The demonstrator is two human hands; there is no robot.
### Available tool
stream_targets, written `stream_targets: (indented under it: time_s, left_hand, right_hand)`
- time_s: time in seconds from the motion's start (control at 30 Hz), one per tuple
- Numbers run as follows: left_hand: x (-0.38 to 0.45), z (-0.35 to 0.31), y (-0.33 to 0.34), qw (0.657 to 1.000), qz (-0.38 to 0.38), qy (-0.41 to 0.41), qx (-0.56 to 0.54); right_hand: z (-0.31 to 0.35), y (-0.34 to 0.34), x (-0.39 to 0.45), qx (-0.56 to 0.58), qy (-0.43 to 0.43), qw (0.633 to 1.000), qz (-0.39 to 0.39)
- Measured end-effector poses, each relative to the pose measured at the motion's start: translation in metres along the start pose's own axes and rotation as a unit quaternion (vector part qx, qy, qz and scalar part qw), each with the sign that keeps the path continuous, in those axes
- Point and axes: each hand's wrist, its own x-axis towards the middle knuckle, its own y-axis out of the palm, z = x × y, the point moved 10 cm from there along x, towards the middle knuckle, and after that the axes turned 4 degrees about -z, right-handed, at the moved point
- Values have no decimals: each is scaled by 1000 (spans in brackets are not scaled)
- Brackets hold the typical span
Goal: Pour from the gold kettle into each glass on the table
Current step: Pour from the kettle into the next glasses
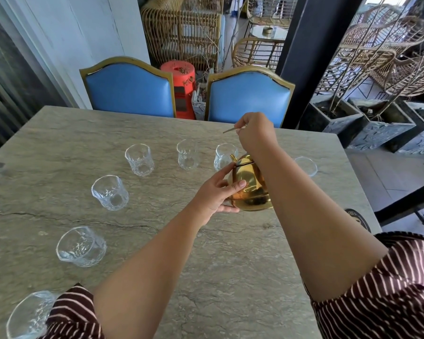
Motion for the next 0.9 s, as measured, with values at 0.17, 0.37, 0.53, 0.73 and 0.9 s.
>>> stream_targets:
  time_s: [0.17, 0.37, 0.53, 0.73, 0.9]
  left_hand:
    - [-1, 0, 1, 1000, -1, -3, -1]
    - [-2, -2, 3, 1000, 2, -2, -2]
    - [-3, -4, 4, 1000, -1, 3, 8]
    - [-3, -2, 3, 1000, -5, 2, 24]
    - [-4, 0, 0, 998, -12, 11, 59]
  right_hand:
    - [0, 1, 1, -5, 3, 1000, 5]
    - [0, -1, 2, -11, 9, 1000, 8]
    - [0, -2, 1, -6, -2, 1000, 7]
    - [-10, -5, -7, 36, -3, 999, -9]
    - [-30, -10, -19, 97, 12, 995, -37]
